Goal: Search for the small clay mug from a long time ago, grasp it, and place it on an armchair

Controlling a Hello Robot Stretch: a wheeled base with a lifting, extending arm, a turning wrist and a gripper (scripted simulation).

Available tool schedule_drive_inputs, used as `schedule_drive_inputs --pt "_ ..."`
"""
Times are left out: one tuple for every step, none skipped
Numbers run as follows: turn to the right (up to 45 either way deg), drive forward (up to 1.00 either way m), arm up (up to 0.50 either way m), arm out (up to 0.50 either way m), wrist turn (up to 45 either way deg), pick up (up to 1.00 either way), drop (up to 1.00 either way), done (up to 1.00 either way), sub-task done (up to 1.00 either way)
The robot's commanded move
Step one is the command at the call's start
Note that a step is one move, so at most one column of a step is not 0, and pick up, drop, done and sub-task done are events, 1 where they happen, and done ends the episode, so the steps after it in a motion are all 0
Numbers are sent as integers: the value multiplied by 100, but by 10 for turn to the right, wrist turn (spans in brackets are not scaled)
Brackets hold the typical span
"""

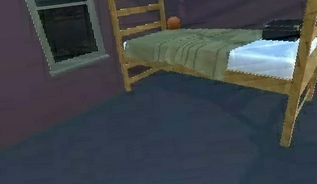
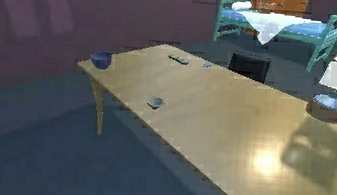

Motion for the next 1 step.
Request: schedule_drive_inputs --pt "450 0 0 0 0 0 0 0 0"
